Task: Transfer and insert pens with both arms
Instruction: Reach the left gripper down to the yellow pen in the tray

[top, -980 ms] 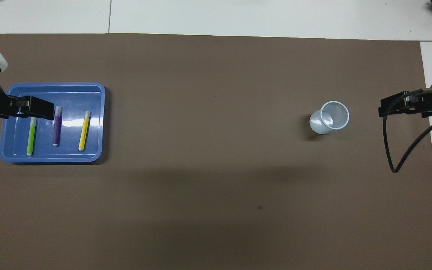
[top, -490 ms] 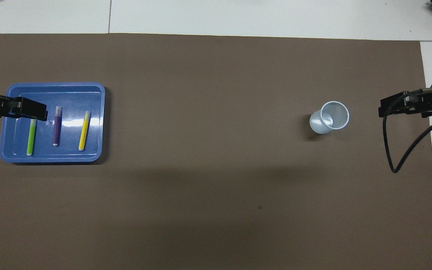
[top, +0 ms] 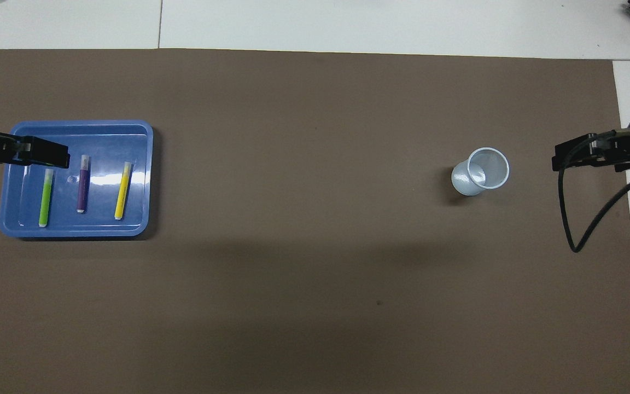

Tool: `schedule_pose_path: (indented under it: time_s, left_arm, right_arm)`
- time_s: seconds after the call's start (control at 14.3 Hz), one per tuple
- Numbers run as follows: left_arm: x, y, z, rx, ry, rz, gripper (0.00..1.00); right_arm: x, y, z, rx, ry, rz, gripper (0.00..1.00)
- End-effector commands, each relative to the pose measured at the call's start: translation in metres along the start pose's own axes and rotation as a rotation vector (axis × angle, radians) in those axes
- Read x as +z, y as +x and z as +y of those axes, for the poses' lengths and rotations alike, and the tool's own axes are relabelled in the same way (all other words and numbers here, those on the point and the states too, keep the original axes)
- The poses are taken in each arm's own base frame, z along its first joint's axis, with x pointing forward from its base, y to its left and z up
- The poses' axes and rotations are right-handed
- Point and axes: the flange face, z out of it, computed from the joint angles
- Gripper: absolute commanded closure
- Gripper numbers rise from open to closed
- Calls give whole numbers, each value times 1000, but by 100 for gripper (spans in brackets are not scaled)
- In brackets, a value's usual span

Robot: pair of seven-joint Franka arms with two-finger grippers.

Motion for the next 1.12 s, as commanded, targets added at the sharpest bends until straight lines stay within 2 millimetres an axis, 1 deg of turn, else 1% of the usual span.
schedule_pose_path:
  time_s: [0.0,0.28,0.42,0.56,0.7,0.84,0.91,1.05]
  left_arm:
    - [19,-3,-4,13,9,-9,0]
    - [59,16,-10,8,-8,-68,1]
    - [82,22,-5,21,-15,-83,2]
    - [111,24,4,35,-17,-70,2]
    - [155,20,5,34,-23,-85,5]
    - [182,24,-4,18,-30,-86,5]
    - [197,29,-17,-14,-53,-101,4]
    - [239,45,-45,-65,-84,-142,3]
  right_arm:
    - [-1,-9,1,-8,26,-10,0]
    - [-1,-9,1,-6,26,-10,0]
    - [-1,-9,1,-6,26,-10,0]
    - [-1,-9,1,-6,26,-10,0]
    - [-1,-9,1,-6,26,-10,0]
    - [-1,-9,1,-6,26,-10,0]
    - [-1,-9,1,-6,26,-10,0]
    - [-1,-9,1,-6,26,-10,0]
